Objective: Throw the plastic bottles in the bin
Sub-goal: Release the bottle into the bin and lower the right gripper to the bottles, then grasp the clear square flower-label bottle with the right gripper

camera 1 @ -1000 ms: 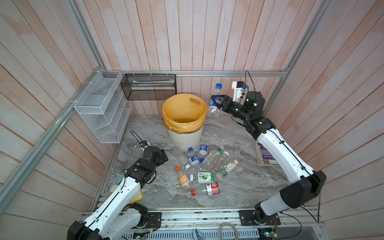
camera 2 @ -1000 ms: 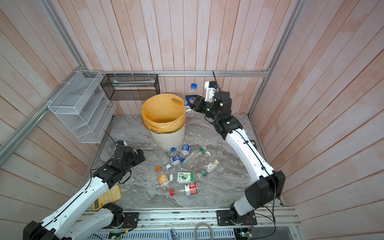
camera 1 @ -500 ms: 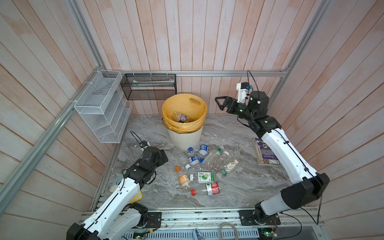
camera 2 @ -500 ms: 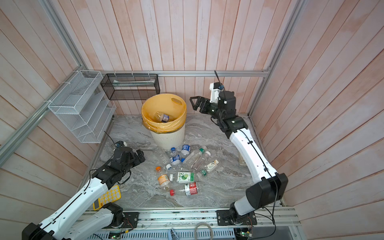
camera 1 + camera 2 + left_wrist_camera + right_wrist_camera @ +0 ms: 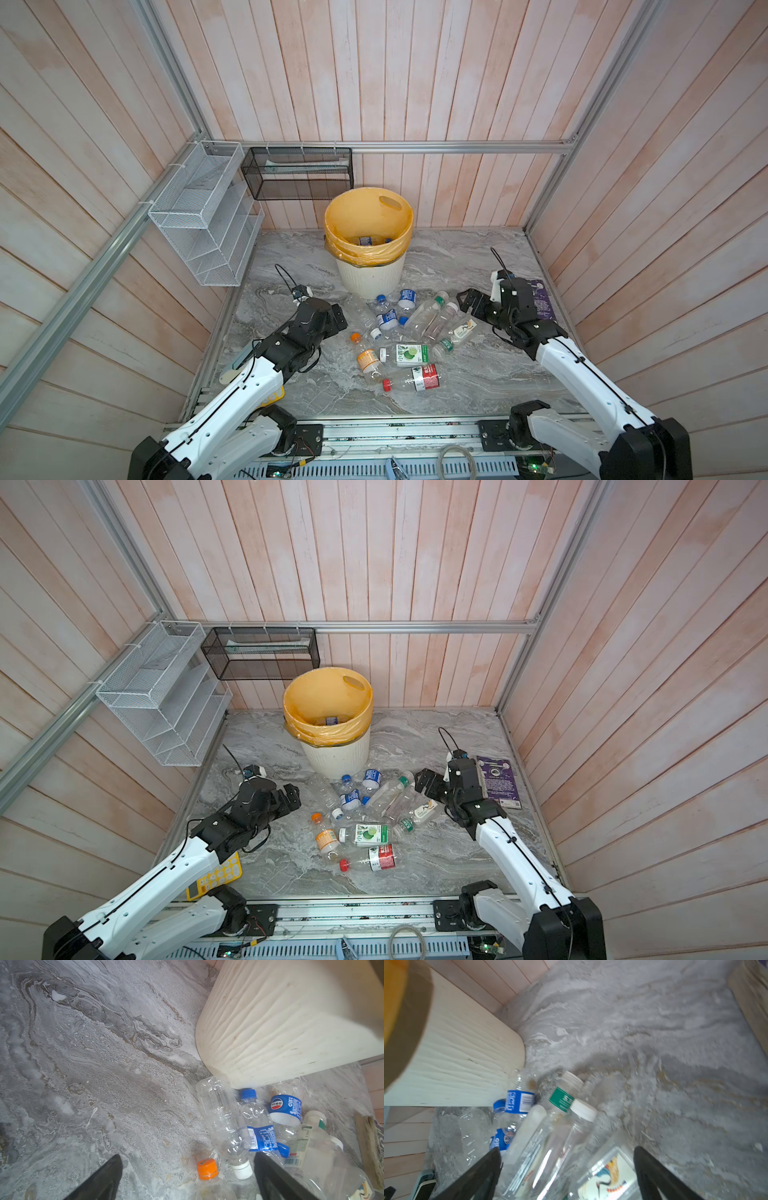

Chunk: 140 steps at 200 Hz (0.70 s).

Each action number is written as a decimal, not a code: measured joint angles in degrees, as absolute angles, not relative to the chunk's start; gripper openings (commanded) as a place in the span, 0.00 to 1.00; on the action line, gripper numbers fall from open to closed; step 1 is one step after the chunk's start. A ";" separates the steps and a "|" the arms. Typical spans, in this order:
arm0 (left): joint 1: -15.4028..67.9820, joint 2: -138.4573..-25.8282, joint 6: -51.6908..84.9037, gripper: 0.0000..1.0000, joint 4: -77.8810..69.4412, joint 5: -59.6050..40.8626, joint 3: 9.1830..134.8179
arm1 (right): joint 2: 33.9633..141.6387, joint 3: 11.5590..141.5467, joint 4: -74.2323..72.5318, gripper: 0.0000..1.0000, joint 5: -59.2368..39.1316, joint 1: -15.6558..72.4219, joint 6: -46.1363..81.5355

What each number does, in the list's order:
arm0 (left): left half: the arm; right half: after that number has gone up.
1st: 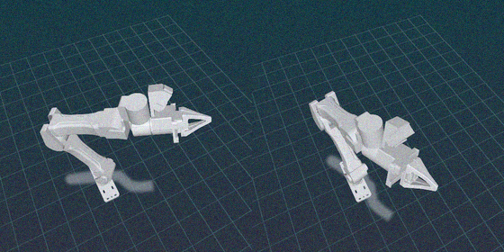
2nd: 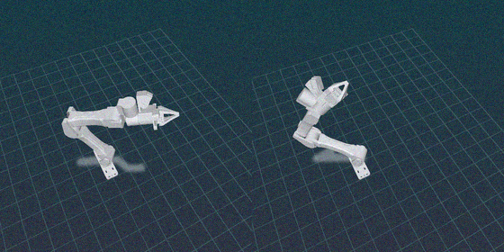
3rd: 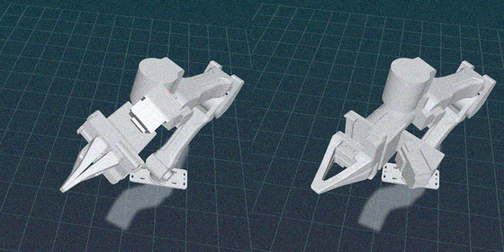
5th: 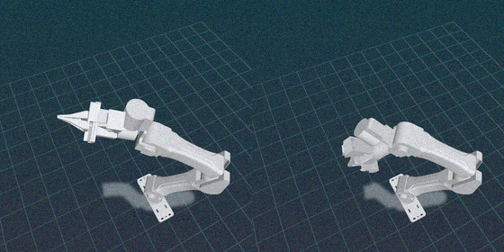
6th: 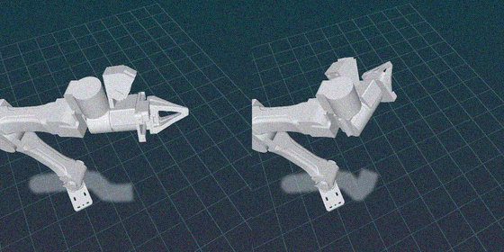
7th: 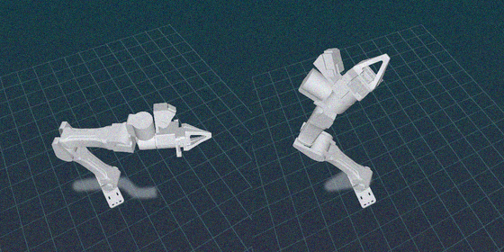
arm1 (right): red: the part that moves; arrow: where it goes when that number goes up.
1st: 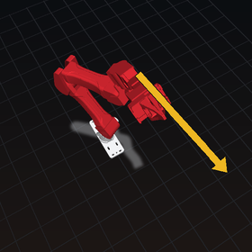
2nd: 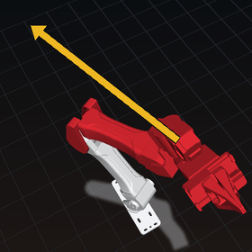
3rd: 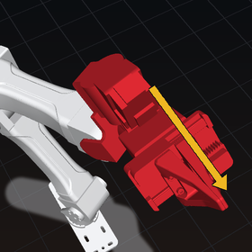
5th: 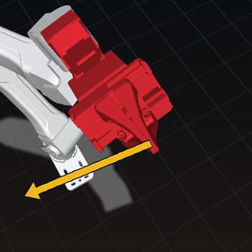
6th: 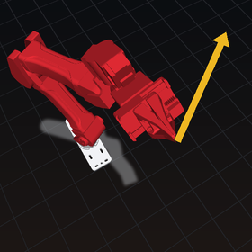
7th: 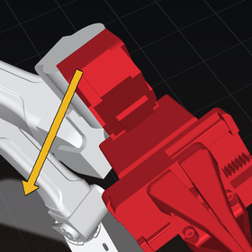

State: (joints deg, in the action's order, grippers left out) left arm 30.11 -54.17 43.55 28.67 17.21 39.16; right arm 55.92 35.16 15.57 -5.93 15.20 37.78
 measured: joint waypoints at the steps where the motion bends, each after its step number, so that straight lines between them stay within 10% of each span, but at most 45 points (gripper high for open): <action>1: 30.11 -54.19 43.55 1.00 28.64 17.21 39.16 | 55.75 34.96 15.62 0.99 -5.85 15.20 37.93; 140: 32.45 -56.23 42.63 1.00 26.55 18.46 39.16 | 58.63 23.16 7.46 0.94 -8.01 15.18 46.98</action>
